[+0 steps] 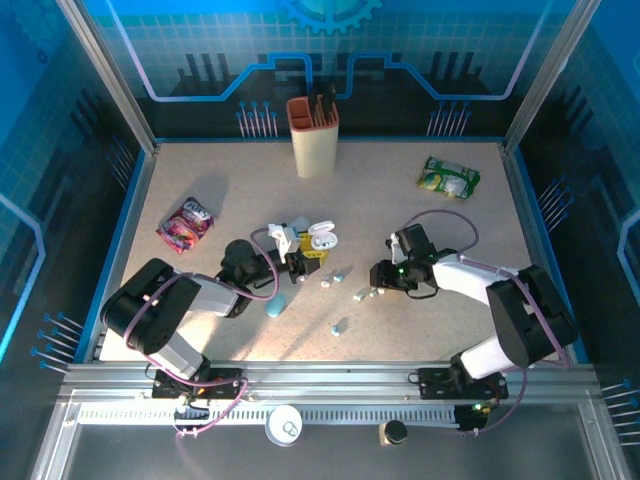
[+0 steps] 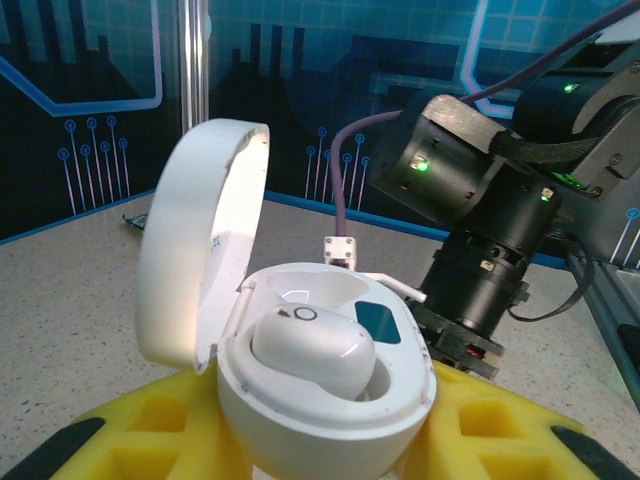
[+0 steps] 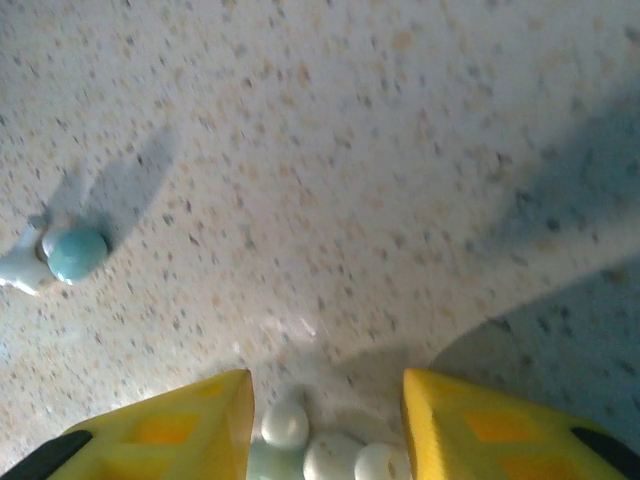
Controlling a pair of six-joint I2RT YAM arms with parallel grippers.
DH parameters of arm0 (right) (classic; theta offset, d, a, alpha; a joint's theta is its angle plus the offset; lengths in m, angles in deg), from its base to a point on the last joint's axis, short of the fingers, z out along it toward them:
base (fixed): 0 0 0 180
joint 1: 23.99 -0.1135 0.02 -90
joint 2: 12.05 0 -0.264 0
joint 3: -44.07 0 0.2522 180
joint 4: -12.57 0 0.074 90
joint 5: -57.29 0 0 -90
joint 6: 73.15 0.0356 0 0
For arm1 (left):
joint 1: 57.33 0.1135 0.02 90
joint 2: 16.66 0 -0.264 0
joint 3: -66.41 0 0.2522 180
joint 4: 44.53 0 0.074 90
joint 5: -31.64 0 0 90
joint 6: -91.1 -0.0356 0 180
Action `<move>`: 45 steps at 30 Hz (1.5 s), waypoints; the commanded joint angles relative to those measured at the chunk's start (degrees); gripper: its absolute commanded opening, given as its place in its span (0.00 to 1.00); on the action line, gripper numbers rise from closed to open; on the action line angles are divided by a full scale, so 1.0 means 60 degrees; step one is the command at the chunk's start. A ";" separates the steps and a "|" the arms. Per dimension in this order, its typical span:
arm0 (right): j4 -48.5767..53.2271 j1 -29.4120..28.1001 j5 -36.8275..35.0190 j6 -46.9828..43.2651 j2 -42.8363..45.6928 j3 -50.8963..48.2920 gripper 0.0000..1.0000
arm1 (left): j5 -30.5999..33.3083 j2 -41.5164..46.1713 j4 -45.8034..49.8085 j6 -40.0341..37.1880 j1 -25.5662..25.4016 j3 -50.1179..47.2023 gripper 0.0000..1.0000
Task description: Insert the wireless bluetooth earbuds into the charging case
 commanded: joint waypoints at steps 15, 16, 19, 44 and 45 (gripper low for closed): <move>0.3745 -0.1802 -0.4616 -0.0462 0.0551 0.1622 0.51 | 0.0003 0.0542 -0.0390 -0.0070 0.0324 -0.0567 0.36; 0.4007 -0.2021 -0.5068 -0.0427 0.0369 0.1863 0.50 | 0.0020 0.0598 -0.0381 -0.0077 0.0384 -0.0610 0.36; 0.4750 -0.2640 -0.6135 -0.0247 -0.0262 0.2395 0.46 | 0.0008 0.0753 -0.0375 -0.0055 0.0564 -0.0718 0.36; 0.4660 -0.3628 -0.6355 -0.0028 -0.2479 0.3330 0.37 | -0.0125 0.0778 -0.0359 0.0026 0.0907 -0.0634 0.35; 0.4646 -0.3629 -0.6353 -0.0029 -0.2502 0.3303 0.36 | -0.0133 0.0778 -0.0357 0.0039 0.0907 -0.0634 0.35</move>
